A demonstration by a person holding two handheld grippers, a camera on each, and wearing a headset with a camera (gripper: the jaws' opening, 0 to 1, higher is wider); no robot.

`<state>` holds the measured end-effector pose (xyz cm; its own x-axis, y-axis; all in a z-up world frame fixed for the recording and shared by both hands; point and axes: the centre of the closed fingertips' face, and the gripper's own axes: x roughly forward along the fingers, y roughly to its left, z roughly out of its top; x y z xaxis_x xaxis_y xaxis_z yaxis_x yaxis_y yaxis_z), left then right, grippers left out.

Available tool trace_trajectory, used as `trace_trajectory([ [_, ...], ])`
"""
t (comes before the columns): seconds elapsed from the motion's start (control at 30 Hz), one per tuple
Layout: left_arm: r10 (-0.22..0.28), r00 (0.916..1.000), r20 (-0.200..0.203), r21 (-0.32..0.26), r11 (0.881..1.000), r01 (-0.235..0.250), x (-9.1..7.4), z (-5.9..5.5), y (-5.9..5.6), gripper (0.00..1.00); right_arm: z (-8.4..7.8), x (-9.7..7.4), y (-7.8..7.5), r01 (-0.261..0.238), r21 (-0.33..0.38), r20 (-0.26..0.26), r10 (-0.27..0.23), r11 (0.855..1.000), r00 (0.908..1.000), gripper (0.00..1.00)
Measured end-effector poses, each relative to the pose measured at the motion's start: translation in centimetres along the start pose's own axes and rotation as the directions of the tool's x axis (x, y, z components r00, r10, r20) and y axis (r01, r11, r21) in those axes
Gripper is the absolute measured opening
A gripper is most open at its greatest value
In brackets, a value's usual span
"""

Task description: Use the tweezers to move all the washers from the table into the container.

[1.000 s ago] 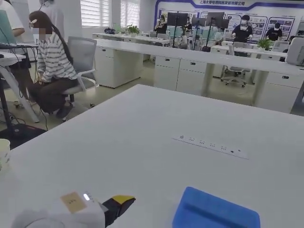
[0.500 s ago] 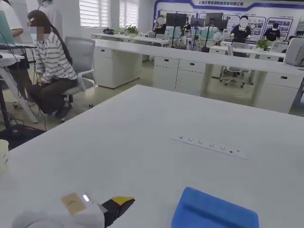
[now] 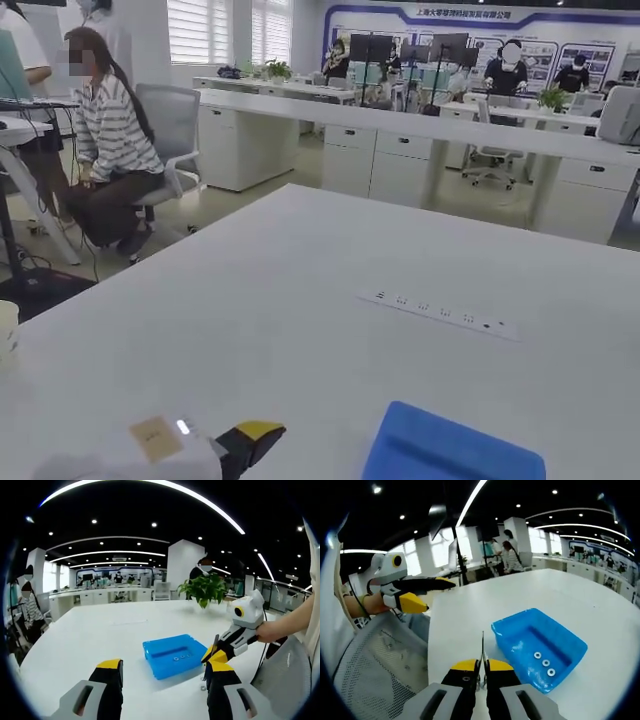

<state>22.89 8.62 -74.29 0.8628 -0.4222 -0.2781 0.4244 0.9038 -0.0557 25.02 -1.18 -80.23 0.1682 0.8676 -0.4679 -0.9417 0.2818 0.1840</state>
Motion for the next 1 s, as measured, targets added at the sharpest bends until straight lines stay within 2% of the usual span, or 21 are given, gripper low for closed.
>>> trace_trajectory([
  [0.13,0.001,1.0000,0.001,-0.001,1.000,-0.001,0.0,0.0,0.0,0.68,1.2,-0.3,-0.3,-0.002,-0.002,0.017,0.002,1.000,0.9999,0.02],
  [0.33,0.003,1.0000,0.002,0.000,1.000,-0.003,0.0,0.0,0.1,0.68,3.4,-0.6,-0.5,-0.026,0.053,0.080,0.022,0.998,0.9965,0.02],
  [0.7,0.016,0.9998,0.015,-0.010,1.000,-0.016,-0.2,0.2,0.4,0.68,6.6,-0.7,-2.5,-0.064,0.166,0.189,0.032,0.984,0.9815,0.02],
  [0.9,0.018,0.9996,0.020,-0.012,1.000,-0.017,-0.2,0.3,0.4,0.68,7.5,0.1,-3.9,-0.049,0.154,0.177,0.021,0.987,0.9839,0.02],
  [0.97,0.017,0.9996,0.021,-0.012,1.000,-0.017,-0.2,0.3,0.4,0.68,6.9,0.7,-4.5,-0.026,0.138,0.133,0.007,0.990,0.9911,0.02],
  [1.0,0.016,0.9996,0.022,-0.012,1.000,-0.016,-0.2,0.3,0.4,0.68,6.9,0.9,-4.7,-0.022,0.139,0.128,0.004,0.990,0.9918,0.02],
])
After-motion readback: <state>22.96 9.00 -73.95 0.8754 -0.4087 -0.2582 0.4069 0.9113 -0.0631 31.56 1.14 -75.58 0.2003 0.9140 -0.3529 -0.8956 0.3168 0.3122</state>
